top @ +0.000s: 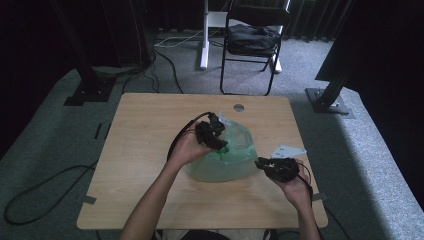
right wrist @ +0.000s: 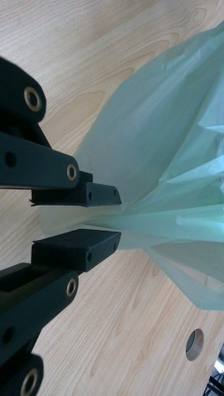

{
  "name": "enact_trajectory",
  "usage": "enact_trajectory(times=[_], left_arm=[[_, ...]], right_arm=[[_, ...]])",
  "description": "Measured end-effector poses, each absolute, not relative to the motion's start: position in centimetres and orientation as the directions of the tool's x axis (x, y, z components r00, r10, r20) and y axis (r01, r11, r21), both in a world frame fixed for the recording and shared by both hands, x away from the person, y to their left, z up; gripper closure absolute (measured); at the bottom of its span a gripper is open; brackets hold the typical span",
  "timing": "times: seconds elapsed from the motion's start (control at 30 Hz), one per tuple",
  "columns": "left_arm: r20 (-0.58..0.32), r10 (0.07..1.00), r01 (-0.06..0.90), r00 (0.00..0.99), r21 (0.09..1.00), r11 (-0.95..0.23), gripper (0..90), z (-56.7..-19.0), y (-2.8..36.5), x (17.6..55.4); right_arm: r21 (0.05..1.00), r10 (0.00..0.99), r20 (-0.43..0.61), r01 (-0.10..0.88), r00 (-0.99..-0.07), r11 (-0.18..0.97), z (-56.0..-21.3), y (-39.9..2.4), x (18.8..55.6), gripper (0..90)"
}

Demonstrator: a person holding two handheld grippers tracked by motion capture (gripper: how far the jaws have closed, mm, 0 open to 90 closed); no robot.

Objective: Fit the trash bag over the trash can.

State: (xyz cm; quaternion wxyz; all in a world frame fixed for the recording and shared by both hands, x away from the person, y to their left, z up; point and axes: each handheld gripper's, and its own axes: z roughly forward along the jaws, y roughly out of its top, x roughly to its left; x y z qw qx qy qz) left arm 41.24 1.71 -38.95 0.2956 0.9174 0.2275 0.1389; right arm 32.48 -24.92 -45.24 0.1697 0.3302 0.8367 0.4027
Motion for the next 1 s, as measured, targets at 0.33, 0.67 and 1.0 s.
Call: enact_trajectory(times=[0.33, 0.67, 1.0], left_arm=[[0.108, 0.611, 0.312, 0.784, 0.782, -0.54, 53.4, -37.6, 5.8, 39.6], [0.066, 0.741, 0.322, 0.668, 0.872, -0.368, 50.6, -37.7, 11.4, 38.6], [-0.053, 0.858, 0.415, 0.511, 0.889, -0.192, 48.1, -41.0, 17.9, 38.4]], right_arm=[[0.797, 0.699, -0.017, 0.413, -0.715, 0.441, -45.0, -25.2, 32.4, 71.7], [0.808, 0.72, -0.011, 0.418, -0.693, 0.414, -44.8, -25.7, 32.4, 69.5], [0.824, 0.748, -0.004, 0.421, -0.664, 0.378, -44.3, -27.0, 32.3, 68.8]])
